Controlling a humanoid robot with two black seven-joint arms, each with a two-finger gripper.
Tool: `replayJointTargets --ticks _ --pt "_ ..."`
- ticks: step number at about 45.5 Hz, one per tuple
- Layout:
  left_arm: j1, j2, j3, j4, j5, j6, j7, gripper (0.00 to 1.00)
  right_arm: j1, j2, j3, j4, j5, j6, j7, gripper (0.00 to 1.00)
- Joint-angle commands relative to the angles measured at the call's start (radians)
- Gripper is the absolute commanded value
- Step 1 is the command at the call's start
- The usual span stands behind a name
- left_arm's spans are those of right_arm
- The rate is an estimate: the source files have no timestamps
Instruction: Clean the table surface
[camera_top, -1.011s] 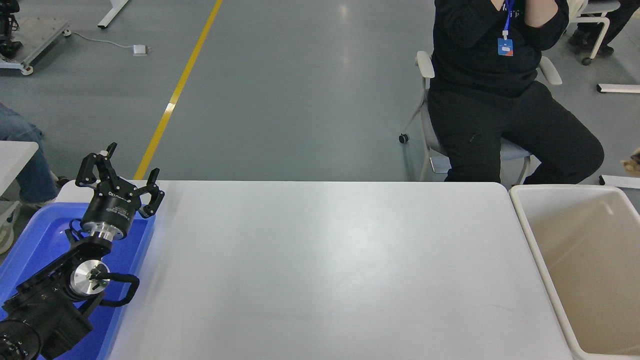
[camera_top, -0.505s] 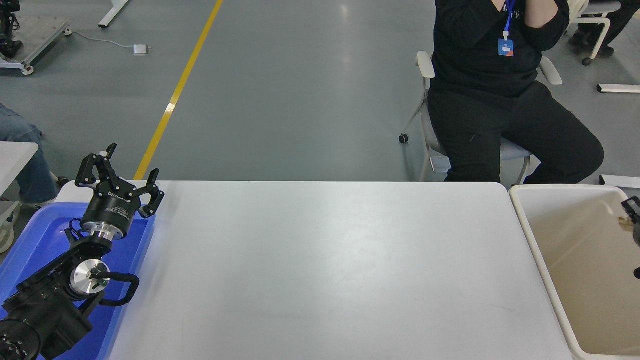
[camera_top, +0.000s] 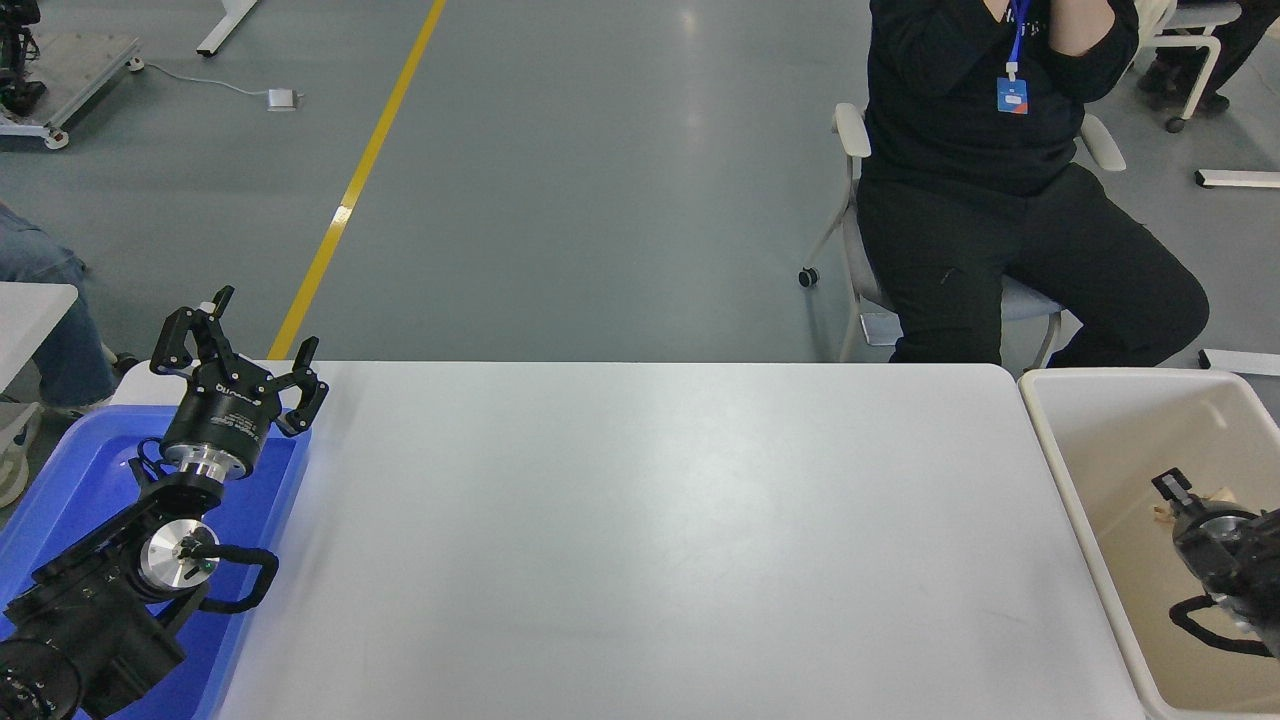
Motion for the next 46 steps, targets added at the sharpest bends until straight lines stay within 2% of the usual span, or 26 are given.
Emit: replayJointTargets --ticks 1,6,10,13,20,23,29,39,46 --pt "0.000 -0.001 0.000 0.000 0.000 0.000 0.000 1.00 -0.011 0.010 0.001 -0.001 0.000 -0.007 -0.001 0.00" --pt "0.000 0.001 0.000 0.000 0.000 0.000 0.000 1.00 -0.012 0.010 -0.001 -0.001 0.000 -0.018 -0.001 0.00" --pt "0.000 0.001 0.000 0.000 0.000 0.000 0.000 1.00 -0.020 0.010 -0.001 0.001 0.000 -0.061 -0.001 0.34" --pt "0.000 0.001 0.000 0.000 0.000 0.000 0.000 1.00 -0.021 0.010 -0.001 0.002 0.000 -0.085 0.001 0.54" --pt "0.000 -0.001 0.000 0.000 0.000 0.000 0.000 1.00 -0.015 0.009 0.001 0.002 0.000 -0.107 0.001 0.78" --pt "0.000 0.001 0.000 0.000 0.000 0.000 0.000 1.00 -0.012 0.007 0.001 0.002 0.000 -0.107 0.002 0.82" --pt "0.000 0.001 0.000 0.000 0.000 0.000 0.000 1.00 0.005 0.001 0.001 0.013 0.000 -0.105 0.001 0.97" --pt "0.000 -0.001 0.000 0.000 0.000 0.000 0.000 1.00 0.045 -0.011 0.001 0.016 0.000 -0.091 0.001 0.98" --pt "0.000 0.001 0.000 0.000 0.000 0.000 0.000 1.00 0.130 -0.109 0.013 0.033 0.001 -0.094 0.005 0.98"
